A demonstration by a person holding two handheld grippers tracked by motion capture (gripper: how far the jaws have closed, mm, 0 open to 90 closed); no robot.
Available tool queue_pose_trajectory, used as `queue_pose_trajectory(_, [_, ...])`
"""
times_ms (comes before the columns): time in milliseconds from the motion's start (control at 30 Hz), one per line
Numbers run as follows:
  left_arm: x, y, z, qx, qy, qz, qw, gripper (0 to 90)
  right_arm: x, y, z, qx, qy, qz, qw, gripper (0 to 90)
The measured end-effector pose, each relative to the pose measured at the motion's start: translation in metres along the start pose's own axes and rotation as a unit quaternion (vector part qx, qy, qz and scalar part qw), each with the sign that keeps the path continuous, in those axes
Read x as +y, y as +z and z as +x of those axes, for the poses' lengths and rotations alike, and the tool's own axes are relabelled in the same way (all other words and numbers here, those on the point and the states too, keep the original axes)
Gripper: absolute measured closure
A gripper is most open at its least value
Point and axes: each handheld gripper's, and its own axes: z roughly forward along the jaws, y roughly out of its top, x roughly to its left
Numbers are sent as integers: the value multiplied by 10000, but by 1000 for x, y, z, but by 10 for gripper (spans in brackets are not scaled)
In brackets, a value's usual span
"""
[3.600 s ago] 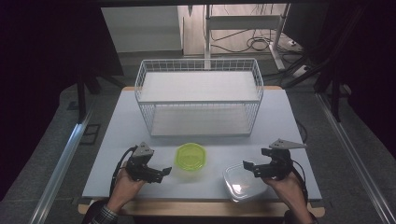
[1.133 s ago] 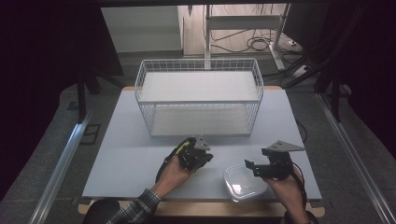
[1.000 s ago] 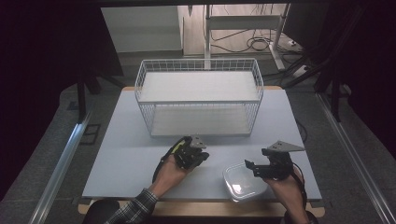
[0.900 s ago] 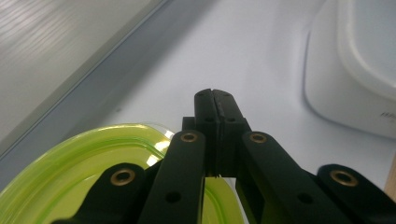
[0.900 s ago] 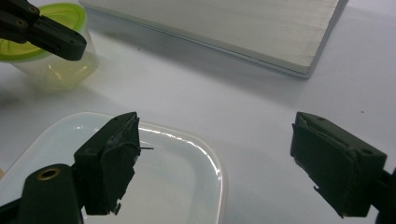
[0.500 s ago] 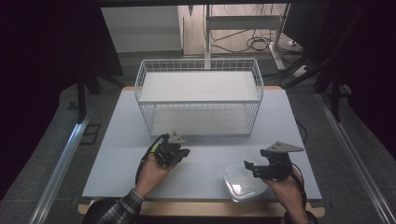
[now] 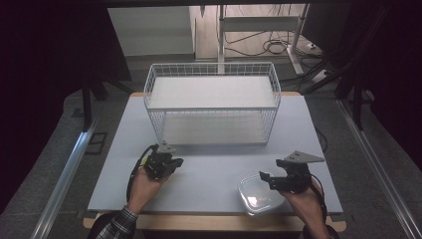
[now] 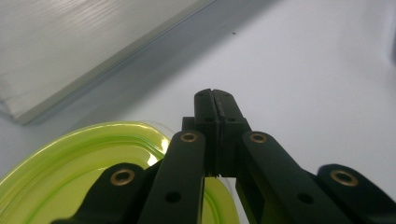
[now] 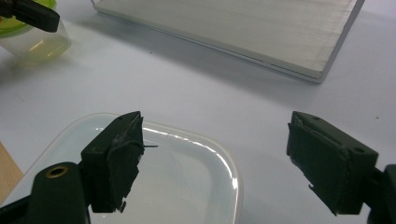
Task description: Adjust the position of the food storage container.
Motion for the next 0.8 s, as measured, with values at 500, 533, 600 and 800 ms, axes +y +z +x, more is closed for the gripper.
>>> queue_pose_trajectory(500, [3, 7, -55, -909, 428, -415, 9941, 889, -1, -30, 0, -87, -25, 243, 9997, 729])
queue_pose_trajectory(533, [3, 9, -59, -972, 442, -419, 9934, 886, -2, -32, -1, -118, -44, 287, 9995, 763])
queue_pose_trajectory(600, [2, 13, -69, -1127, 450, -427, 9917, 885, -6, -37, -1, -224, -75, 366, 9990, 823])
queue_pose_trajectory(800, [3, 27, -97, -1544, 601, -343, 9856, 880, -18, -45, -3, -465, -77, 573, 9972, 880])
